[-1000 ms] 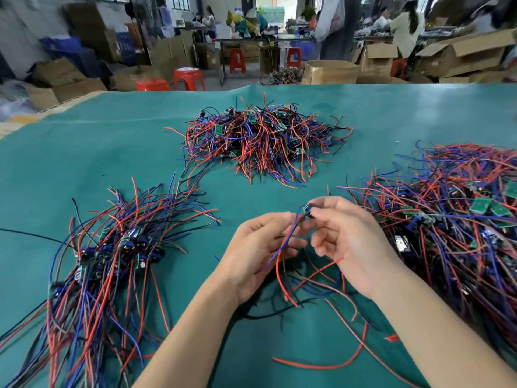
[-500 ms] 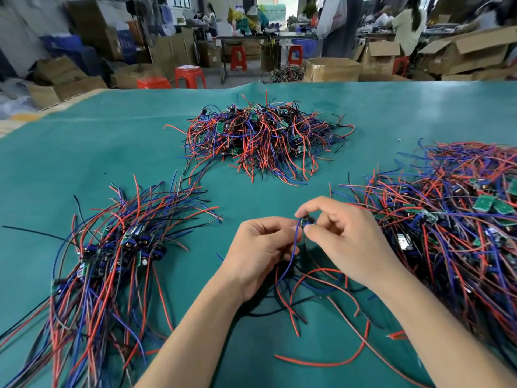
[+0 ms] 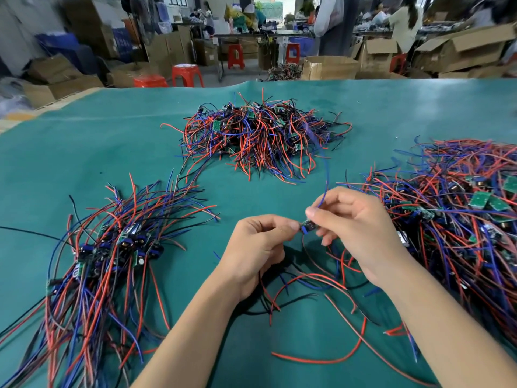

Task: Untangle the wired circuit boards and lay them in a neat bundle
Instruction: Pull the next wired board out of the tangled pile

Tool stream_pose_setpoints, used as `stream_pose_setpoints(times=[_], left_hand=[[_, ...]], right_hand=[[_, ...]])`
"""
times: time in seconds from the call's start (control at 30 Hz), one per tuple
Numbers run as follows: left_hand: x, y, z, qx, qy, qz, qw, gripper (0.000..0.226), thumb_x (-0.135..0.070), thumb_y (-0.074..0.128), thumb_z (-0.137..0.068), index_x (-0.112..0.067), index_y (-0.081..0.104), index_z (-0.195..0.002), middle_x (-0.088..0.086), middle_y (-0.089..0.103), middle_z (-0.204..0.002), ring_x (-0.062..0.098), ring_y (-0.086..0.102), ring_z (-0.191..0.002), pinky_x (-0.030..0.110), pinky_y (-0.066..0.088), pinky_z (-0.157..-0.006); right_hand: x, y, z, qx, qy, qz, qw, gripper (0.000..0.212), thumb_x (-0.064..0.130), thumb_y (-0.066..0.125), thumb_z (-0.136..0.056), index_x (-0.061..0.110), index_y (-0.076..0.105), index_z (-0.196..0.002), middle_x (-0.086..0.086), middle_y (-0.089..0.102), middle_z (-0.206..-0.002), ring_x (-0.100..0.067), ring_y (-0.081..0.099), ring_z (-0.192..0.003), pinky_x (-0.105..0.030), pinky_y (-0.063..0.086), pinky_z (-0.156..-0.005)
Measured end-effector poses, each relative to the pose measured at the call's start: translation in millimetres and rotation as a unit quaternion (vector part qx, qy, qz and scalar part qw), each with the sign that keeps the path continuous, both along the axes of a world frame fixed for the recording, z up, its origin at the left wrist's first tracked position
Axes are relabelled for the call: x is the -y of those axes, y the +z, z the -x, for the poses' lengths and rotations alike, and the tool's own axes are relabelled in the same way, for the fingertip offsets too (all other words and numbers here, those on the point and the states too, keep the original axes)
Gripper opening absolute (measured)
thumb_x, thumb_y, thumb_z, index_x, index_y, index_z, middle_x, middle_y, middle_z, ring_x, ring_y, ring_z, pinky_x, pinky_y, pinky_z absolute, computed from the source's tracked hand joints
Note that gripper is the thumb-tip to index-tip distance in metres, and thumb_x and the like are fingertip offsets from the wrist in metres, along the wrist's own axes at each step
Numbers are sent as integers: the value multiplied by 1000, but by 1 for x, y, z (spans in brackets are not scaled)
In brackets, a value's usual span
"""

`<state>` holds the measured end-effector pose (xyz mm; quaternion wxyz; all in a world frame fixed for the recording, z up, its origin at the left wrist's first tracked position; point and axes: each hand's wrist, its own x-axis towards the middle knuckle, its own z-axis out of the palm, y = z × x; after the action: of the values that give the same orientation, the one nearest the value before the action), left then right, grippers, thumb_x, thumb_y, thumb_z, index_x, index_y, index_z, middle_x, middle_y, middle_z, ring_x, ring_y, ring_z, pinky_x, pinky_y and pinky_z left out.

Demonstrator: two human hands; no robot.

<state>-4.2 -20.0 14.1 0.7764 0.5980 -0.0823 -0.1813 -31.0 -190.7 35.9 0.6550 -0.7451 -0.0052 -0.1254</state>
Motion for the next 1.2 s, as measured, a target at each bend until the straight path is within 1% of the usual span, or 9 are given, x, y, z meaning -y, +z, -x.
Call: stream_pose_setpoints(times=[0.1, 0.2, 0.3, 0.57, 0.63, 0.73, 0.83, 1.03, 1.2], left_hand=[[-1, 1, 1, 14, -18, -4, 1000, 14, -8, 68, -90, -2, 61, -79, -8, 34, -49, 9, 17, -43, 21, 16, -44], [-3, 2, 1, 25, -34, 5, 999, 10, -4, 67, -88, 2, 60, -88, -5, 32, -53, 9, 16, -46, 20, 16, -44], [-3, 2, 1, 33, -42, 10, 999, 8, -2, 66, -88, -1, 60, -82, -5, 33, -52, 9, 17, -45, 23, 14, -46], [-4, 2, -1, 14, -3, 25, 1000, 12, -4, 61, -91, -4, 65, -80, -5, 30, -52, 9, 16, -43, 23, 13, -45], [-3, 2, -2, 6, 11, 36, 999, 12, -5, 61, -91, -7, 65, -79, -3, 30, -55, 9, 18, -43, 23, 14, -44], [-2, 2, -2, 3, 14, 46, 999, 13, -7, 62, -91, -9, 66, -79, -2, 33, -56, 10, 23, -45, 23, 18, -46], [-2, 1, -1, 19, 1, 40, 999, 20, -6, 62, -91, -13, 66, -72, 0, 37, -56, 12, 26, -48, 23, 19, -47], [-5, 4, 2, 34, -59, 10, 998, 16, -11, 70, -85, -16, 70, -70, 1, 57, -58, 10, 45, -42, 17, 33, -43], [-6, 7, 4, 62, -118, -18, 991, 9, -17, 67, -79, -12, 71, -72, 3, 58, -56, 12, 48, -39, 18, 35, -41]], right_hand=[[-1, 0, -1, 28, -61, -33, 997, 14, 5, 76, -88, 10, 70, -76, -9, 72, -68, -15, 60, -52, -24, 48, -46], [5, 3, -4, 68, -151, -66, 984, 17, 3, 74, -90, 11, 68, -76, -3, 72, -65, -10, 58, -48, -21, 45, -43], [16, 6, -6, 105, -225, -96, 964, 16, 4, 72, -92, 12, 67, -78, 3, 70, -60, -7, 58, -47, -19, 44, -43], [49, 21, -6, 193, -414, -177, 872, 14, 21, 62, -97, 23, 58, -84, 4, 65, -67, -7, 53, -44, -25, 41, -41], [42, 19, -5, 151, -366, -138, 908, 18, 21, 62, -94, 22, 58, -77, 5, 62, -58, -8, 49, -42, -24, 36, -38], [11, 8, -2, 45, -157, -11, 987, 23, 19, 67, -93, 14, 67, -71, -2, 67, -59, -11, 55, -45, -24, 39, -38], [-17, 0, 4, 6, -16, 90, 996, 26, 41, 71, -84, 17, 75, -77, -1, 72, -67, -9, 62, -51, -24, 46, -44], [-12, 2, 4, 26, -2, 110, 994, 20, 42, 73, -79, 23, 78, -80, -3, 73, -69, -9, 63, -59, -24, 48, -48], [15, 15, 1, 94, -130, 64, 985, 15, 30, 77, -85, 19, 76, -76, -1, 73, -67, -9, 64, -53, -19, 45, -44]])
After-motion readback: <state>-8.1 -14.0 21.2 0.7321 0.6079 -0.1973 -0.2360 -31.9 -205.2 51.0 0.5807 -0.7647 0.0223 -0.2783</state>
